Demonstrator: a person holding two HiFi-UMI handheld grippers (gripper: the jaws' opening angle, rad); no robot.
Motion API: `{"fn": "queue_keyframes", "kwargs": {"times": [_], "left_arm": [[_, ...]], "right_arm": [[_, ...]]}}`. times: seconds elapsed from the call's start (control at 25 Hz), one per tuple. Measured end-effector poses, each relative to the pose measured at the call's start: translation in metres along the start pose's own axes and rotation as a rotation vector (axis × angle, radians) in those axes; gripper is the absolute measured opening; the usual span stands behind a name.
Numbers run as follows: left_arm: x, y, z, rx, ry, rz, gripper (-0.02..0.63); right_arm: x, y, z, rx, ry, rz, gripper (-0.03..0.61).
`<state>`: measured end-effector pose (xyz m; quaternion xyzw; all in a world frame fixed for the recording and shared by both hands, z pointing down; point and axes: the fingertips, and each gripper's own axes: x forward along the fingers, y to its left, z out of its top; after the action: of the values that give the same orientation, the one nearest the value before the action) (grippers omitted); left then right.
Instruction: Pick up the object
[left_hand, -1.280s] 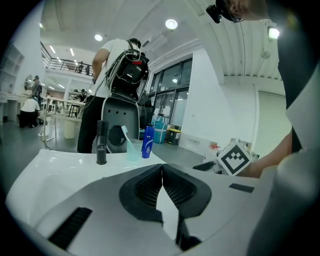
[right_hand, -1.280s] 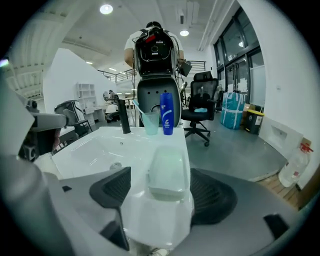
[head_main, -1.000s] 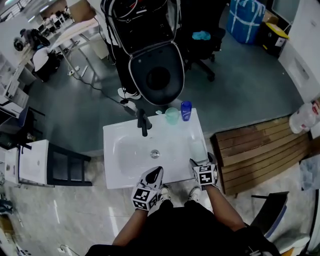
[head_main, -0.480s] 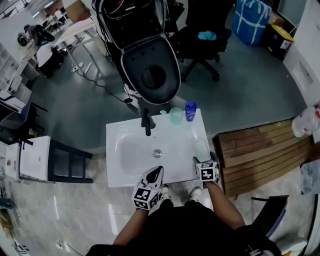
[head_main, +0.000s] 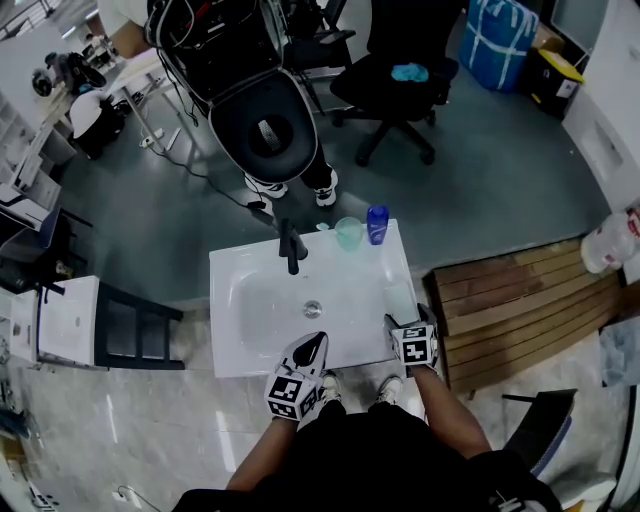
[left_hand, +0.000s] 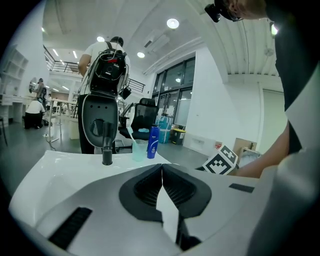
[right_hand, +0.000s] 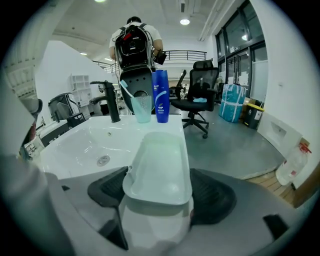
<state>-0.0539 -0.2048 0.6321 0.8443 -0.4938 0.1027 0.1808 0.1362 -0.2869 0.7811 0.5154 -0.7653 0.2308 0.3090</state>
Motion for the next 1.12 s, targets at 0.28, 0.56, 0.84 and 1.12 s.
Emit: {"fn": "queue_keyframes", "kwargs": {"times": [0.28,0.56,0.84,1.12], "left_arm": [[0.001,-0.003,0.005,0.009,-0.009,-0.015,0.02],[0.009,-0.006,0.013,0.015,-0.02,-0.031,0.021],[0.016,-0.012,0.028,-0.018,-0.074,-0.072,0.02],[0.017,-0.013,0.044,0.019,-0.099,-0.092,0.02]], "right_arm": [[-0.021,0.002,0.026,-0.016,-0.064,-0.01,0.399],[-0.052,0.0,0.069,-0.019,-0.173,-0.028,0.399],[-0.082,-0.001,0.095,0.004,-0.251,-0.053,0.399],[-0.116,0.002,0.12,-0.025,-0.344,-0.069,0.399]]}}
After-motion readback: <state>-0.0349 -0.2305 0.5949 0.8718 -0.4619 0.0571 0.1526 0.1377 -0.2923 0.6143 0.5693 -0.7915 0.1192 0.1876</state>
